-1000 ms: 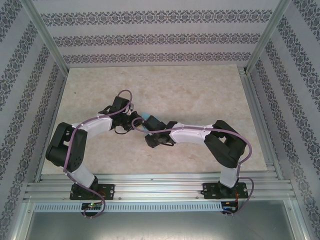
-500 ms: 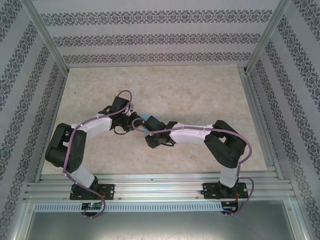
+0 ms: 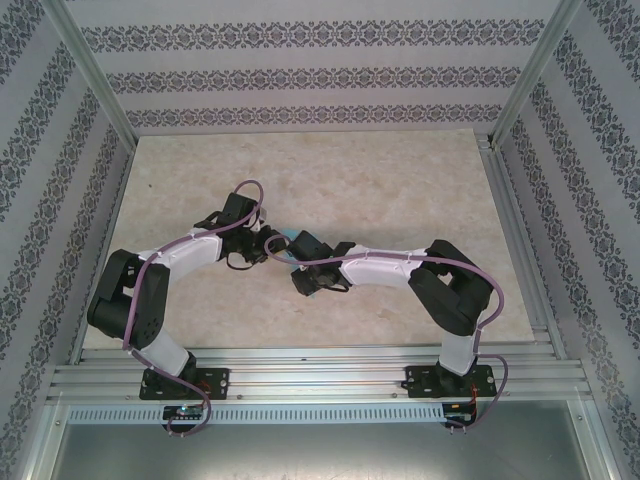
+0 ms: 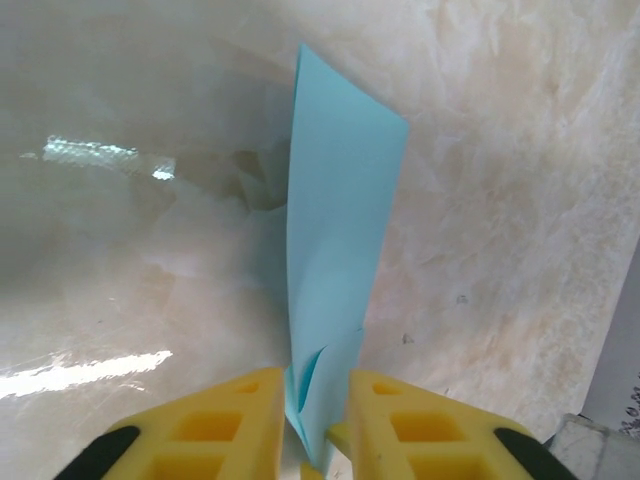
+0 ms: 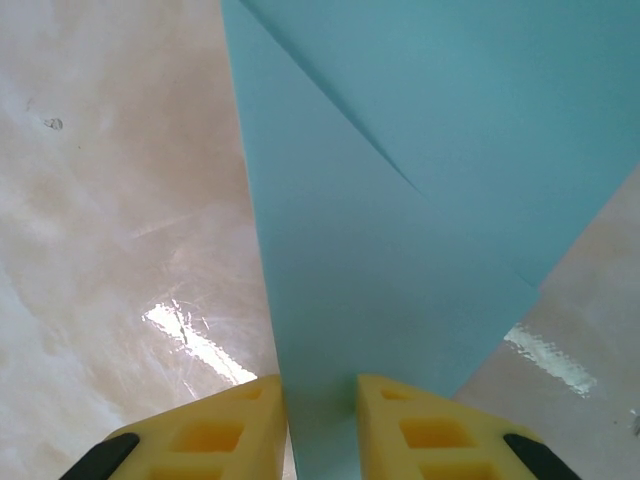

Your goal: Fold a paper plane with a square sheet of paper (fold left side to right side)

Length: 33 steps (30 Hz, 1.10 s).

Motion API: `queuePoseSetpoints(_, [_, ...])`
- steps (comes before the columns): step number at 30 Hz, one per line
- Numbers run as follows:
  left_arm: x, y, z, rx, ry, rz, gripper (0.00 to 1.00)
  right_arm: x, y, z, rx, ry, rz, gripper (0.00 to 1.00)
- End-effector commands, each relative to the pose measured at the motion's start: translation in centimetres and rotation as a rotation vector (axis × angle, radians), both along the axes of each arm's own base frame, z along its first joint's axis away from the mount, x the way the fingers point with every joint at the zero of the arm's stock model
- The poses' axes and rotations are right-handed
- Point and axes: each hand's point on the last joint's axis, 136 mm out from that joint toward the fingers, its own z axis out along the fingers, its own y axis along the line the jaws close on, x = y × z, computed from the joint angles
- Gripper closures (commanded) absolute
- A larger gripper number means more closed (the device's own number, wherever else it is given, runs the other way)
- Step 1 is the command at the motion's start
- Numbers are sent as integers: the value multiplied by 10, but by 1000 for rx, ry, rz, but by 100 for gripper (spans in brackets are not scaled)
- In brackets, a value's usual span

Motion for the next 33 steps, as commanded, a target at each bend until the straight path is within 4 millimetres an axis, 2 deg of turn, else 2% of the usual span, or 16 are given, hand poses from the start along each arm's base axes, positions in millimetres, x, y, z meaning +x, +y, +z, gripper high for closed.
queuePoseSetpoints(1, [-8,3,-1,12,5,-12,74,0,-1,1,5,2,14,75])
queuePoseSetpoints(14, [-8,-16,-5,-58,19,-46,79,-1,0,-1,7,9,16,75])
queuePoseSetpoints(33, [-6,-18,-5,-36,14,-56,87,-2,-2,-3,-6,13,20,75])
